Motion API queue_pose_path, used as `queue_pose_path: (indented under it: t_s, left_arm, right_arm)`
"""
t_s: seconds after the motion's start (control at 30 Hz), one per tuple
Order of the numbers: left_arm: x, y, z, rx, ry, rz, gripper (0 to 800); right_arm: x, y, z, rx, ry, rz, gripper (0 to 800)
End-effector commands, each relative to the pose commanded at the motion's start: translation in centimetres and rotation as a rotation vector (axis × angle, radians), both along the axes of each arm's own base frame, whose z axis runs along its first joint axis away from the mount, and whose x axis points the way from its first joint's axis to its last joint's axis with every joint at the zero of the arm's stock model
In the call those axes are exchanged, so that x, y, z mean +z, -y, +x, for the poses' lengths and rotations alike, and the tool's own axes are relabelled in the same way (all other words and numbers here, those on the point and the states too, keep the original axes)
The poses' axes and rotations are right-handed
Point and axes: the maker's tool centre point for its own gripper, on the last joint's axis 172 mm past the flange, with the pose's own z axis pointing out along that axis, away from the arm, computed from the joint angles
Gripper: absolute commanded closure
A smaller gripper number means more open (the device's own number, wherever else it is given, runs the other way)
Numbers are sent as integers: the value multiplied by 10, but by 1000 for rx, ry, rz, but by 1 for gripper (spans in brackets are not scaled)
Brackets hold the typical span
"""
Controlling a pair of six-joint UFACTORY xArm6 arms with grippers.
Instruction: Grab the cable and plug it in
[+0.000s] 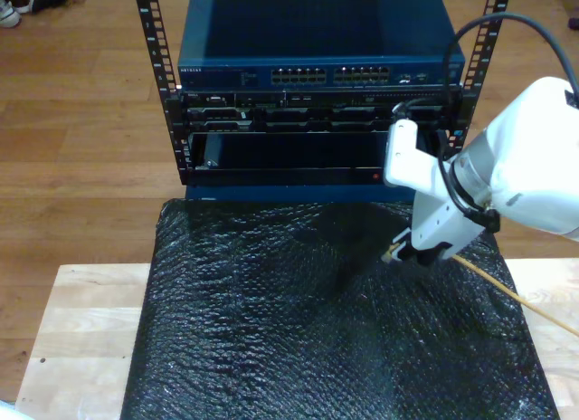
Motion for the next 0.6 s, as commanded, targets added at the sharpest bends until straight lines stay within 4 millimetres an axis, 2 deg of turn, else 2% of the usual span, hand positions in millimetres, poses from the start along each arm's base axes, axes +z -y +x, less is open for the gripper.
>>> queue_pose_path:
  t_s: [0.1,0.23,0.3,0.37,0.5,0.57,0.6]
  left_arm:
    - [0,0,0,0,0,0,0]
    - [0,0,0,0,0,0,0]
    - [0,0,0,0,0,-2,0]
    - [0,0,0,0,0,2,0]
    - [0,0,0,0,0,0,0]
    - [0,0,0,0,0,0,0]
    - [0,0,0,0,0,0,0]
  right_arm:
    - [-5,2,20,-13,41,-18,800]
    - [-13,-19,44,-1,92,-32,800]
    - [-15,-12,78,-36,194,-55,800]
    - [-8,-12,98,-47,276,-71,800]
    - [-4,-14,118,-65,357,-82,800]
    - [1,-16,119,-67,377,-80,800]
    - [3,-25,117,-50,388,-79,800]
